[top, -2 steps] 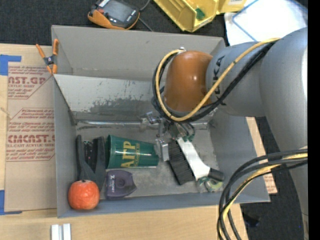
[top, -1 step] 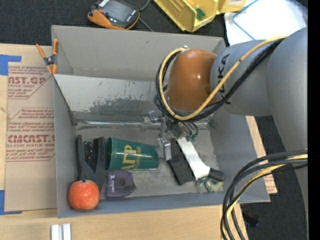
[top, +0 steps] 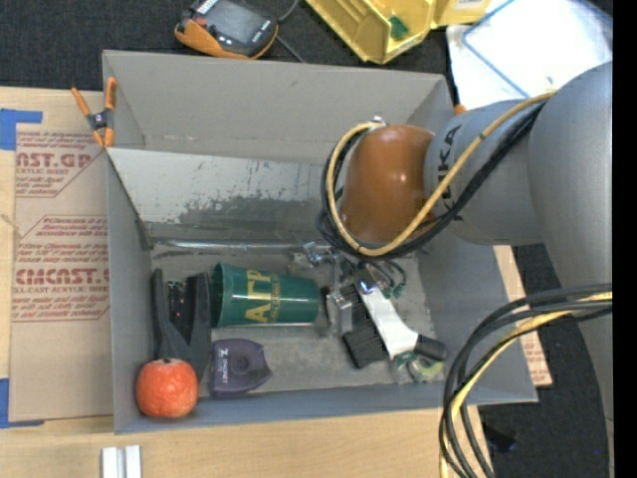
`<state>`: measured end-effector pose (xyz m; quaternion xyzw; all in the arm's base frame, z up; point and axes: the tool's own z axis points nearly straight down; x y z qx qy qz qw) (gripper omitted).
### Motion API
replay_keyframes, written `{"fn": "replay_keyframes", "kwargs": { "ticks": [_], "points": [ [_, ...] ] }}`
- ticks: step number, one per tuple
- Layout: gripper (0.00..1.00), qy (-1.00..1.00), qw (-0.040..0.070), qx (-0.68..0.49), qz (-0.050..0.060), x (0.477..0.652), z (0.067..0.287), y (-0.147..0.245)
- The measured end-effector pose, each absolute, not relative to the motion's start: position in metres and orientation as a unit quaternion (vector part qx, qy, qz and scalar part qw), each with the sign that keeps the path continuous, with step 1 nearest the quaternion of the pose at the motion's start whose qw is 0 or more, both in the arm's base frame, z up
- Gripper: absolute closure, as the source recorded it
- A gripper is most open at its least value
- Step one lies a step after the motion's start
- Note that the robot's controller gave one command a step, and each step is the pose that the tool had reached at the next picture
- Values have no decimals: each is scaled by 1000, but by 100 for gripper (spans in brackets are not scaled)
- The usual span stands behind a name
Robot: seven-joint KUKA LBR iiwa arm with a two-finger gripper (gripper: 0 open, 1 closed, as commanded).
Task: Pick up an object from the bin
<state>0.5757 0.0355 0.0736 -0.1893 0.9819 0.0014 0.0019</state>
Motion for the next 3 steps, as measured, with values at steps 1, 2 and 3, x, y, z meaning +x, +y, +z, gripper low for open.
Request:
{"fn": "replay_keyframes", "kwargs": {
  "ticks": [1, 2, 3],
  "points": [
    [100, 984, 9, -178, 4, 589, 70, 73],
    [100, 984, 9, -178, 4, 589, 70, 73],
    [100, 984, 8, -179, 4, 587, 186, 70]
  ]
}}
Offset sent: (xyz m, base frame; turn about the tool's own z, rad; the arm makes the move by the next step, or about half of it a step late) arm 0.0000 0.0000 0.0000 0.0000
